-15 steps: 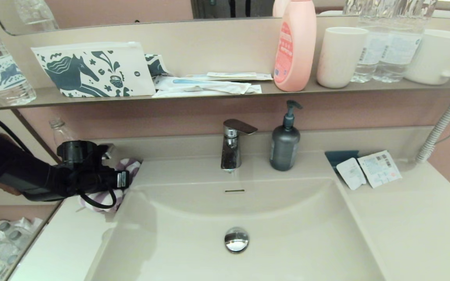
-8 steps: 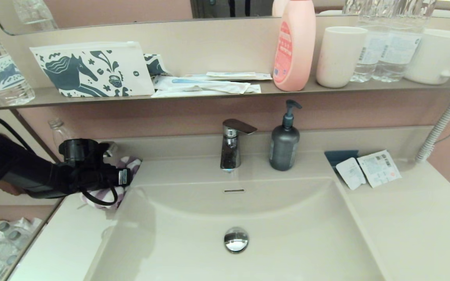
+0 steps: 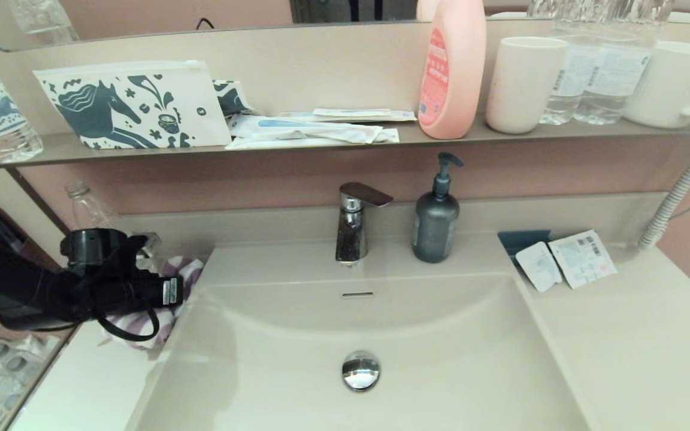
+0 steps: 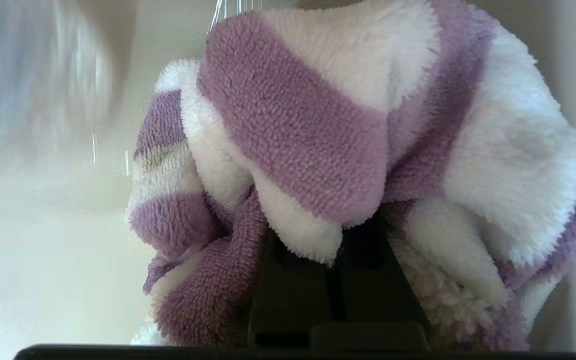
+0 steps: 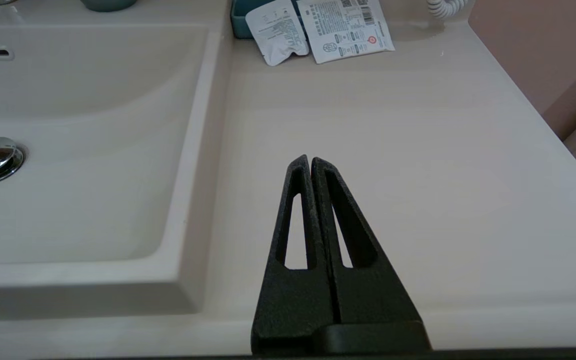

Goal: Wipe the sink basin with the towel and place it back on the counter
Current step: Wipe the sink

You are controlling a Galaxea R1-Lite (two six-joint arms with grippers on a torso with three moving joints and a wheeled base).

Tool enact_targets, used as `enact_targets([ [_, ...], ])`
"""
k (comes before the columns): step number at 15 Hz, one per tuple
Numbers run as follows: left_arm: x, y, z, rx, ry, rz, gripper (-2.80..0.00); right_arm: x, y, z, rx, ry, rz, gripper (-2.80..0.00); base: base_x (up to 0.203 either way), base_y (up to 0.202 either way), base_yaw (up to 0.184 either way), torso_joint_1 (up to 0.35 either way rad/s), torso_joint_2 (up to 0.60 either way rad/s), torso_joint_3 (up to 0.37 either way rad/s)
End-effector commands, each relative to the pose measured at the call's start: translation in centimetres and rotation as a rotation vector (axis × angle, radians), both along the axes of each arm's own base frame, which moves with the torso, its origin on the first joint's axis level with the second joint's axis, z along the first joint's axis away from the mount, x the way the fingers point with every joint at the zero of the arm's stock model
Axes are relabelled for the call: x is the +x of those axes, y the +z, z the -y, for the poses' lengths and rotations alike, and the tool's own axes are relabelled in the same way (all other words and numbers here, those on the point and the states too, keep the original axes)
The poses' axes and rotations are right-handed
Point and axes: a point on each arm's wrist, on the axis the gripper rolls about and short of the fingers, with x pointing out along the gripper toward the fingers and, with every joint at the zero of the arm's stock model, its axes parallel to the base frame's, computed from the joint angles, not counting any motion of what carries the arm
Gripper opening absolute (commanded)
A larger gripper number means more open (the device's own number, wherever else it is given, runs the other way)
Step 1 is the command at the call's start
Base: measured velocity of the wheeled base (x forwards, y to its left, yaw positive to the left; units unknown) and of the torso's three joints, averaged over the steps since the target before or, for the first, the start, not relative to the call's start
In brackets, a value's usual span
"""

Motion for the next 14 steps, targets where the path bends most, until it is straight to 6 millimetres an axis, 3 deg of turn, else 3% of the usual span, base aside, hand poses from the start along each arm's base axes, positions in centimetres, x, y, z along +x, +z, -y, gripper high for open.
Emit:
enact_targets([
  [1, -3.0, 0.7, -0.1, 0.007, 0.006, -0.036, -2.80, 0.0, 0.0, 0.0, 0.000, 0.000, 0.000, -2.80, 0.000, 0.000, 0.000, 0.000, 0.00, 0.000],
  [8, -9.6, 1.1, 0.3, -0.013, 0.043, -0.142, -2.80, 0.0, 0.0, 0.0, 0.000, 0.000, 0.000, -2.80, 0.000, 0.000, 0.000, 0.000, 0.00, 0.000],
  [14, -14.2, 1.6, -1.5, 0.045, 0.048, -0.221, -2.80, 0.0, 0.0, 0.0, 0.000, 0.001, 0.000, -2.80, 0.000, 0.000, 0.000, 0.000, 0.00, 0.000],
])
